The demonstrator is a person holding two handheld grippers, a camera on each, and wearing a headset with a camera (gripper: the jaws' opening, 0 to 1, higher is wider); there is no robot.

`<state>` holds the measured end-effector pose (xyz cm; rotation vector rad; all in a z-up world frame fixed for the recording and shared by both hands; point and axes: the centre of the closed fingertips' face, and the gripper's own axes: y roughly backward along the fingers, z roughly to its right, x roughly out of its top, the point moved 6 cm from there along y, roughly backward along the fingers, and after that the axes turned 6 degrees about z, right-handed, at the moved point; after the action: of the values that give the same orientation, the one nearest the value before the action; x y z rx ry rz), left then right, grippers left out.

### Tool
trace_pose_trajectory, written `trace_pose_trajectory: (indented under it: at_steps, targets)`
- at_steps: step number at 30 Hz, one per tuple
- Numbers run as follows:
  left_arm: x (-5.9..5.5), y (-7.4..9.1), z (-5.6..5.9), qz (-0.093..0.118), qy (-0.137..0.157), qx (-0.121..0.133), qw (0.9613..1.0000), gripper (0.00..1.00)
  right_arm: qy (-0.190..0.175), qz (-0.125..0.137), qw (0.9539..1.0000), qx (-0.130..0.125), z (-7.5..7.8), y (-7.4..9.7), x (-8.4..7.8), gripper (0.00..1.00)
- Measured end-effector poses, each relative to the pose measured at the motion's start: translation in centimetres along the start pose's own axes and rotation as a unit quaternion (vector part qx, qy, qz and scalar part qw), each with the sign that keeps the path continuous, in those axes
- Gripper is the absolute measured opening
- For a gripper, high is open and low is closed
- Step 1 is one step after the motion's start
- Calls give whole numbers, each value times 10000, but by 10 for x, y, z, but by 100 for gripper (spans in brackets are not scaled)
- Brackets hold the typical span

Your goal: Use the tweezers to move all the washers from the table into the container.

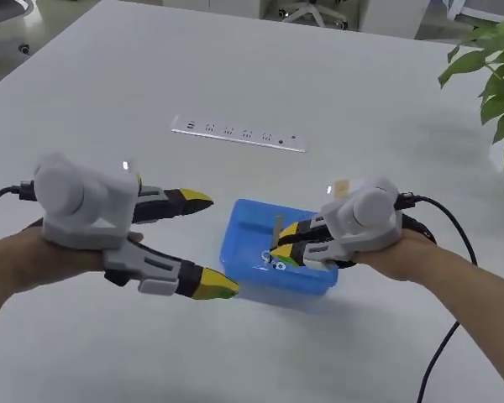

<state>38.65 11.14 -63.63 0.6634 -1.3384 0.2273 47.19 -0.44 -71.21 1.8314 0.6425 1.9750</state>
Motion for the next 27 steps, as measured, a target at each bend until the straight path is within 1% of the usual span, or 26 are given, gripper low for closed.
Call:
trace_pose_trajectory:
  at_steps: [2, 4, 6, 9, 11, 15, 17, 18, 21, 22, 23, 24, 27]
  targets:
    - [2, -2, -3, -13, -41, -20, 10000, 76, 18, -17, 10000, 25, 1, -2, -1, 9]
    - [5, -4, -6, -26, -89, -42, 9999, 72, 13, -28, 10000, 45, 1, -2, -2, 9]
    - [9, -8, -9, 1, -130, -69, 9999, 68, 28, -40, 10000, 69, 0, -3, -2, 9]
    - [16, -13, -15, 66, -150, -109, 9998, 58, 47, -49, 9999, 99, 0, -4, -3, 9]
    - [19, -17, -17, 54, -236, -144, 9996, 52, 48, -54, 9999, 116, 0, -5, -4, 9]
    - [21, -26, -20, -90, -436, -254, 9987, 37, -3, -37, 9999, 139, 0, -5, -5, 9]
    - [21, -31, -21, -143, -473, -316, 9983, 33, 40, -65, 9999, 145, -1, -5, -7, 9]
    - [20, -34, -22, -186, -550, -351, 9977, 31, 30, -70, 9999, 152, -1, -5, -7, 9]
    - [19, -40, -22, -286, -643, -446, 9965, 26, 54, -84, 9998, 171, -2, -5, -8, 9]
    - [18, -43, -22, -355, -761, -472, 9953, 25, 52, -82, 9998, 181, -2, -5, -9, 9]
    - [18, -45, -22, -387, -818, -504, 9946, 24, 59, -85, 9998, 197, -2, -5, -9, 9]
    - [18, -48, -23, -401, -818, -529, 9944, 22, 77, -96, 9997, 207, -2, -5, -9, 9]
    - [19, -54, -23, -462, -944, -603, 9926, 18, 90, -86, 9997, 214, -2, -5, -10, 9]
